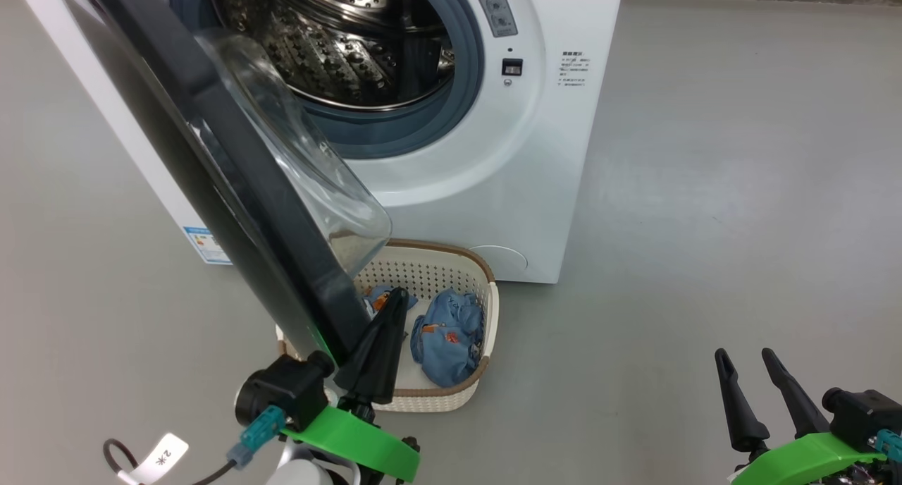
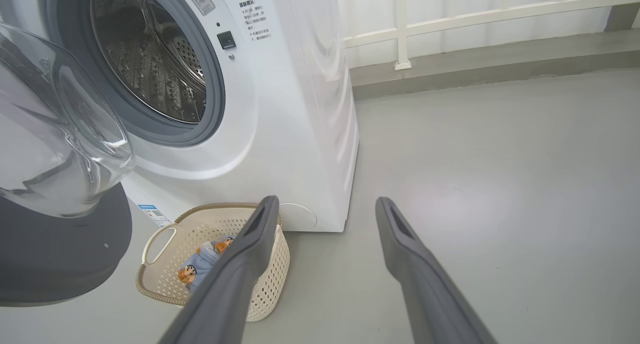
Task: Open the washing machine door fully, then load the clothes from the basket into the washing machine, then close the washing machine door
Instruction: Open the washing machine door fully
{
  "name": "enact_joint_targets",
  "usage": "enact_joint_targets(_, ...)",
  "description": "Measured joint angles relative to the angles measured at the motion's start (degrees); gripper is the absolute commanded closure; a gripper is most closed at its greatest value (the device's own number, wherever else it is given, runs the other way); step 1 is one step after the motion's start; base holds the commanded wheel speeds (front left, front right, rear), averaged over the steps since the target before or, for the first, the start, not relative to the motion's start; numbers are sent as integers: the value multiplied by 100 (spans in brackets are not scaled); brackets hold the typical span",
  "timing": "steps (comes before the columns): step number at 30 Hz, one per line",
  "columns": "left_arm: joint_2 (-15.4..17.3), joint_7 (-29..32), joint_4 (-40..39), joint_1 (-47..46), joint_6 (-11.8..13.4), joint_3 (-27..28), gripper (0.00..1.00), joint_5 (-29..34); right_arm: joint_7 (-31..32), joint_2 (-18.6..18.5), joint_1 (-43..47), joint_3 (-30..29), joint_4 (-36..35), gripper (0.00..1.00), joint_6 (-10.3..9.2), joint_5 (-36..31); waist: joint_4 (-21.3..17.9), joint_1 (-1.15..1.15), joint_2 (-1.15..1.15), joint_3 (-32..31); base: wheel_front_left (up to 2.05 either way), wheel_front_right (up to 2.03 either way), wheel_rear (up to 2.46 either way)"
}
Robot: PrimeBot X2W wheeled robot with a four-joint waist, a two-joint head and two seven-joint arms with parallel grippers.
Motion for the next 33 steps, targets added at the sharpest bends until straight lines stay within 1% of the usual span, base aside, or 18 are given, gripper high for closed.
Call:
enact_joint_targets(9, -124, 0, -26, 87, -53, 143, 100, 41, 0, -48, -2, -25, -42, 0, -1, -49, 171, 0, 0, 17, 0, 0, 0)
enact_joint_targets(22, -116, -7, -215, 563, -104, 613, 100, 220, 0, -76, -3, -30, -93, 0, -1, -49, 509, 0, 0, -26, 0, 0, 0)
enact_joint_targets(30, -3, -7, -383, 899, -91, 1002, 100, 354, 0, -81, -1, -45, -115, 0, 0, -49, 746, 0, 0, -45, 0, 0, 0)
enact_joint_targets(33, 63, -5, -446, 1012, -26, 1194, 100, 419, 0, -81, 3, -54, -118, 0, -1, -49, 870, 0, 0, -65, 0, 0, 0)
